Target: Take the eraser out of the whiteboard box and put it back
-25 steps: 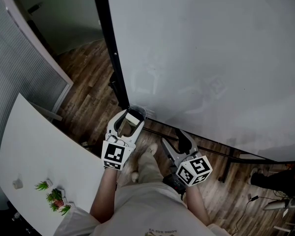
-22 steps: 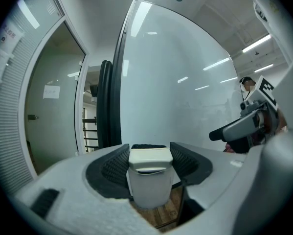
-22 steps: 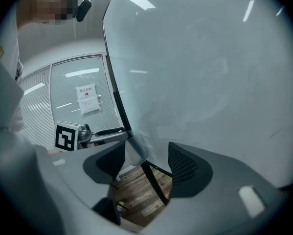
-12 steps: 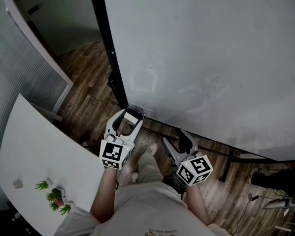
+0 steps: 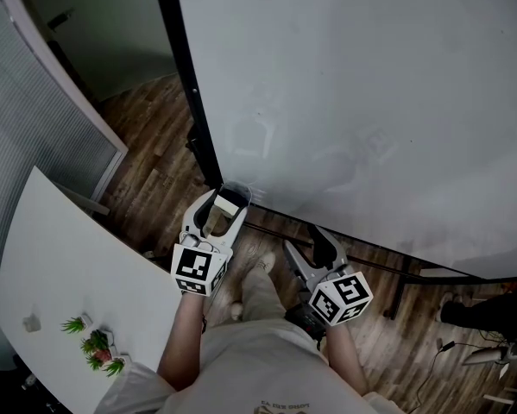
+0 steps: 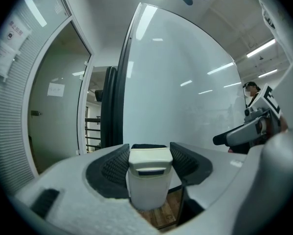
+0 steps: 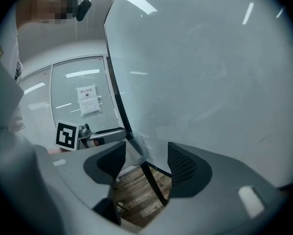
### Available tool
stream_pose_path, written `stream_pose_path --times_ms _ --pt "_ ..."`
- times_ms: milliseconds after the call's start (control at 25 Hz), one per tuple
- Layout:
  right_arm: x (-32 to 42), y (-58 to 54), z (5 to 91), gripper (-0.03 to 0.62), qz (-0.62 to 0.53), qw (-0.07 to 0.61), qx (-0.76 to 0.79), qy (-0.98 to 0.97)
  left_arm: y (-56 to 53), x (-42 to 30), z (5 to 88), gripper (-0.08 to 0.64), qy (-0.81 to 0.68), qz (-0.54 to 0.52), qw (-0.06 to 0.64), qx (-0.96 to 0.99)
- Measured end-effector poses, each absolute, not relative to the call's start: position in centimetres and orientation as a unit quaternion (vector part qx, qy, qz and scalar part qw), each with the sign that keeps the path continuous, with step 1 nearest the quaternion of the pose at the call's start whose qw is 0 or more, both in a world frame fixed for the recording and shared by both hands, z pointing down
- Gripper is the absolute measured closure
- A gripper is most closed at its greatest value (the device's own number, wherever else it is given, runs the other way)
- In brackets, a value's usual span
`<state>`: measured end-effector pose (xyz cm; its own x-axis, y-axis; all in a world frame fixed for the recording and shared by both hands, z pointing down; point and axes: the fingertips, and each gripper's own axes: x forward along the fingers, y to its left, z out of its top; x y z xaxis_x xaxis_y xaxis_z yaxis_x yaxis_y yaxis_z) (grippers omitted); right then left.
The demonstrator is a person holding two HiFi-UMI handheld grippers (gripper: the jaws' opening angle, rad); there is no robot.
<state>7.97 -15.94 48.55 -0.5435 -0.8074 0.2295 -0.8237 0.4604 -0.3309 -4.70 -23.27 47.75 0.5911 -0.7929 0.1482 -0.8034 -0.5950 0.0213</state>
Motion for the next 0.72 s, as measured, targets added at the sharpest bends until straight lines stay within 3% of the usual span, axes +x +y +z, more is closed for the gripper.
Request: stream_pose_path --times_ms 720 --pt "7.3 -15.2 47.9 0.325 0.197 0.017 0.473 -0.859 -22.5 -5.3 46.1 0.304 -0.451 0.043 0.037 0.891"
